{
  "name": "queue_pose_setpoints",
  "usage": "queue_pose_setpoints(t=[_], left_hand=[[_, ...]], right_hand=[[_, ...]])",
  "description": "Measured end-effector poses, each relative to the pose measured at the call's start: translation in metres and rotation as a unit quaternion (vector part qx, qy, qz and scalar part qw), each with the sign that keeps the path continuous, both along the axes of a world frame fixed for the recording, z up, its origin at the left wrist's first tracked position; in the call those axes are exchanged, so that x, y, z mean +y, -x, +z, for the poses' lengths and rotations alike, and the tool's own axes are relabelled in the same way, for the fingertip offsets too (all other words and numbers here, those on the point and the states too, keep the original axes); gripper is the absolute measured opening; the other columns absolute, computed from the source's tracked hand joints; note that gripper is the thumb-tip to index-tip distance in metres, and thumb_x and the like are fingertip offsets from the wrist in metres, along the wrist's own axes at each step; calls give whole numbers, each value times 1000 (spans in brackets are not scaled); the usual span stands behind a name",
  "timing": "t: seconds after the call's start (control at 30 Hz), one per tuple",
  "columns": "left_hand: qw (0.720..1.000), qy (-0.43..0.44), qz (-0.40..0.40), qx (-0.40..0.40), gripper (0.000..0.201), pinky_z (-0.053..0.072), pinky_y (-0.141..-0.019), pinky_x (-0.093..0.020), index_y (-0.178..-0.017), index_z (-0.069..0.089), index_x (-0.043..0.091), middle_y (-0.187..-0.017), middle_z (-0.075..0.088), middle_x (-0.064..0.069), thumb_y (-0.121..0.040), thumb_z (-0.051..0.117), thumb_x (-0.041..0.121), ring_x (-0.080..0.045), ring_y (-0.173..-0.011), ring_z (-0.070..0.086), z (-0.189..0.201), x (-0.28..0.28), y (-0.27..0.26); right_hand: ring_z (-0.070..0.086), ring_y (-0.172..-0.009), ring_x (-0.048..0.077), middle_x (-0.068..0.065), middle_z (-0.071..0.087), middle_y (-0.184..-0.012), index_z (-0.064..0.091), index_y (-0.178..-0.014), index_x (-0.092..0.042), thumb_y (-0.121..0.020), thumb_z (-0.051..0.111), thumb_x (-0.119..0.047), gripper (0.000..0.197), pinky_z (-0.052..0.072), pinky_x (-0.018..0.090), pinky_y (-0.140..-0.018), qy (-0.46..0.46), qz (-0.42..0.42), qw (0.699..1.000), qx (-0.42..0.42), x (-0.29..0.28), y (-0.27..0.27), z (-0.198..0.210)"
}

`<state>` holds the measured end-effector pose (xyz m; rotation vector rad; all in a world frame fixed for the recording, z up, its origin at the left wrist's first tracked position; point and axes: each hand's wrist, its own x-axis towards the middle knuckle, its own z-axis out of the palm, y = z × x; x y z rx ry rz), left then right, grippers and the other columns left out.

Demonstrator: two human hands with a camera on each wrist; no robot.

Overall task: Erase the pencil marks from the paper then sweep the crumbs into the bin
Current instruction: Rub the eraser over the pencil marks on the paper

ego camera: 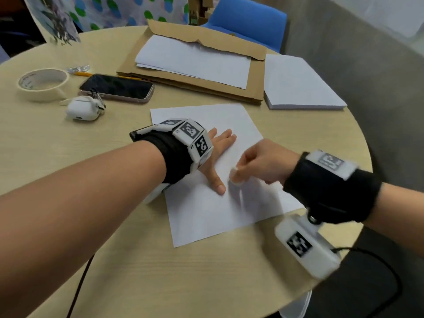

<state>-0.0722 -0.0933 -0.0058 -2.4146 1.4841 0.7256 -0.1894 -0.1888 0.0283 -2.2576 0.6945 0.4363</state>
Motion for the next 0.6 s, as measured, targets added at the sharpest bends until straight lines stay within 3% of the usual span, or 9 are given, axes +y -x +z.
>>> queue_pose_setpoints(t=[0.07,0.13,0.23,0.37,0.5,0.6], left_hand=[[1000,-3,-2,2,133,0,-115,-48,-146,-21,20,-155,-24,4,-61,73,62,-27,-144,-16,1,-1,0],[1000,-6,-4,-2,133,0,-115,-49,-146,-21,19,-155,-23,3,-62,72,62,-27,-144,-16,1,-1,0],[1000,5,-5,-1,132,0,-115,-49,-147,-19,19,-156,-21,1,-61,73,61,-29,-144,-15,-1,0,0],[1000,13,1,6,132,-1,-115,-49,-147,-18,20,-156,-21,2,-61,73,61,-28,-144,-16,-2,1,-1],[1000,5,-3,7,134,-1,-115,-51,-146,-21,21,-155,-24,5,-60,72,63,-26,-144,-17,-2,1,-3],[1000,1,-7,5,133,-2,-115,-50,-146,-21,21,-155,-24,4,-61,72,63,-27,-144,-17,-1,1,-3]], right_hand=[[41,-58,14,-8,59,-56,69,-67,-15,-67,77,-21,10,30,21,-46,-14,26,998,50,0,6,4],[38,-57,15,0,63,-68,73,-78,-8,-66,79,-21,18,30,22,-46,-9,6,998,62,-2,-2,7],[40,-50,13,8,64,-77,72,-90,-4,-69,77,-18,27,31,20,-42,14,-65,998,-2,-6,-27,8],[43,-53,12,2,62,-70,70,-80,-10,-70,76,-18,14,33,21,-46,-5,-67,997,-44,-6,-23,1],[43,-59,11,-13,59,-55,67,-65,-20,-68,78,-24,12,32,20,-47,-8,45,998,53,-2,12,3],[38,-54,10,-11,54,-51,69,-68,-20,-67,79,-24,11,29,20,-46,6,45,996,74,-3,5,9]])
